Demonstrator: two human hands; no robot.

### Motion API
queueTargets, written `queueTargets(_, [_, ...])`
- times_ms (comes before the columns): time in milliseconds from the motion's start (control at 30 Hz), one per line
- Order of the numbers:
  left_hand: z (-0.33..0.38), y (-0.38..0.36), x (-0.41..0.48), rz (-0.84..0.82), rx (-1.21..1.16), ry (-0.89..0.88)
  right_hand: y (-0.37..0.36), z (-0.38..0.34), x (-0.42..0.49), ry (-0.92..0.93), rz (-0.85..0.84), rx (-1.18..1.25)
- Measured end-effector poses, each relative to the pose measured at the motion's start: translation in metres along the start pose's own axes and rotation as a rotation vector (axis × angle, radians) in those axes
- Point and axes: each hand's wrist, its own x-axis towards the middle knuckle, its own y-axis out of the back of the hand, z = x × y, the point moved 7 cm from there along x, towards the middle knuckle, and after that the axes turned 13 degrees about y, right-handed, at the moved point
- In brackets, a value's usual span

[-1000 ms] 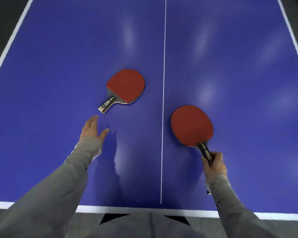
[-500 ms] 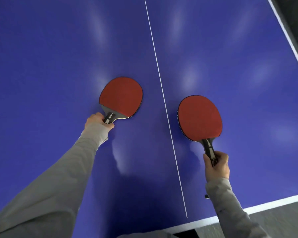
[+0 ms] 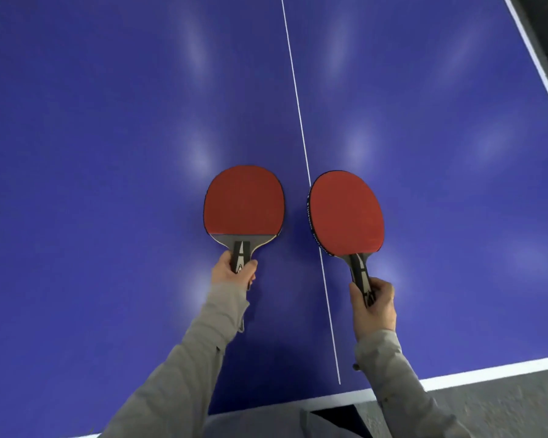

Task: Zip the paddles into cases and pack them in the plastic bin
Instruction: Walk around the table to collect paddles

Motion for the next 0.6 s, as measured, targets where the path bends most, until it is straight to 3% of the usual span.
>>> queueTargets(233, [-0.071, -0.030, -0.027, -0.002, -0.077, 0.064, -0.024, 0.003, -0.032, 0.019, -0.150, -0.033])
queueTargets(467, [-0.081, -0.051, -0.021, -0.238, -0.003, 0.096, -0.060, -0.015, -0.042, 0.010, -0.235, -0.011])
queueTargets(600, [-0.099, -0.042, -0.017, -0.273, -0.128, 0.196, -0.080, -0.026, -0.049, 0.019, -0.309, 0.006])
